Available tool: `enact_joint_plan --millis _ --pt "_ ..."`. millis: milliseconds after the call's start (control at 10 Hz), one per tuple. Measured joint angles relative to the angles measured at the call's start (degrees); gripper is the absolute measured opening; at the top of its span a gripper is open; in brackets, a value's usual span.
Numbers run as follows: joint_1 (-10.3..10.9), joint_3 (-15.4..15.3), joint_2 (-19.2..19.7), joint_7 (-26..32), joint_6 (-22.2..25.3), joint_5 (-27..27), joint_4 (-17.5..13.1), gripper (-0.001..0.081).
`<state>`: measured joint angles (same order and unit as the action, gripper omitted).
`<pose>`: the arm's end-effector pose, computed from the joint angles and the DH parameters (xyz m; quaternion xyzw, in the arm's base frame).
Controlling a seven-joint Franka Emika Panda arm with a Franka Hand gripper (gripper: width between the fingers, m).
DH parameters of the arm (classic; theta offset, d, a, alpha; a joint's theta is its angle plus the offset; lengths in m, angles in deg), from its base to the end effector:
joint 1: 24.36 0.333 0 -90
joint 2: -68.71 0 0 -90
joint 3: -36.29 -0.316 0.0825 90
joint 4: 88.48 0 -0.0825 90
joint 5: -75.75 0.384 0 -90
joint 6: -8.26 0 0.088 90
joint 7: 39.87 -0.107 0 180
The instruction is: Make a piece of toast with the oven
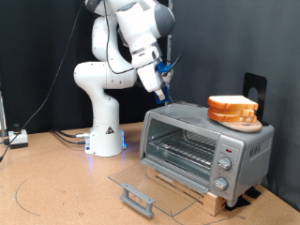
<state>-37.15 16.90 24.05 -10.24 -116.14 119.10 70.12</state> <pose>0.3334 0.0595 0.4367 -0.9698 -0.0864 -0.1407 0.1798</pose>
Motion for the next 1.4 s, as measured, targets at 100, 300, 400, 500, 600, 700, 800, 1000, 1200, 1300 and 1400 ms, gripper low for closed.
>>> enact_joint_plan --millis 100,300,400,500,600,700,800,1000,1200,1300,1400 --pt "0.13 -0.78 0.52 -0.13 -0.28 0.83 -0.45 0.0464" --pt "0.16 -2.12 1.36 -0.39 -0.38 2.3 -1.18 0.0464" --pt "0.17 -2.57 1.45 -0.49 -0.39 3.0 -1.42 0.0464" --pt "0.17 -2.85 1.45 -0.49 -0.39 3.69 -1.59 0.0464" --pt "0.18 -2.99 1.46 -0.5 -0.39 4.36 -1.73 0.0464" --pt "0.19 -3.09 1.46 -0.5 -0.38 4.51 -1.82 0.0464" --pt "0.19 -3.27 1.49 -0.55 -0.37 4.51 -1.86 0.0464" --pt "0.19 -4.07 1.75 -1.6 -0.35 4.54 -2.0 0.0464" --pt "0.41 -5.79 2.58 -1.77 -1.2 5.69 -2.49 0.0464" --pt "0.75 -6.99 3.02 -1.77 -2.29 6.66 -2.73 0.0464" --pt "1.07 -8.22 3.38 -1.77 -3.12 7.53 -3.02 0.0464"
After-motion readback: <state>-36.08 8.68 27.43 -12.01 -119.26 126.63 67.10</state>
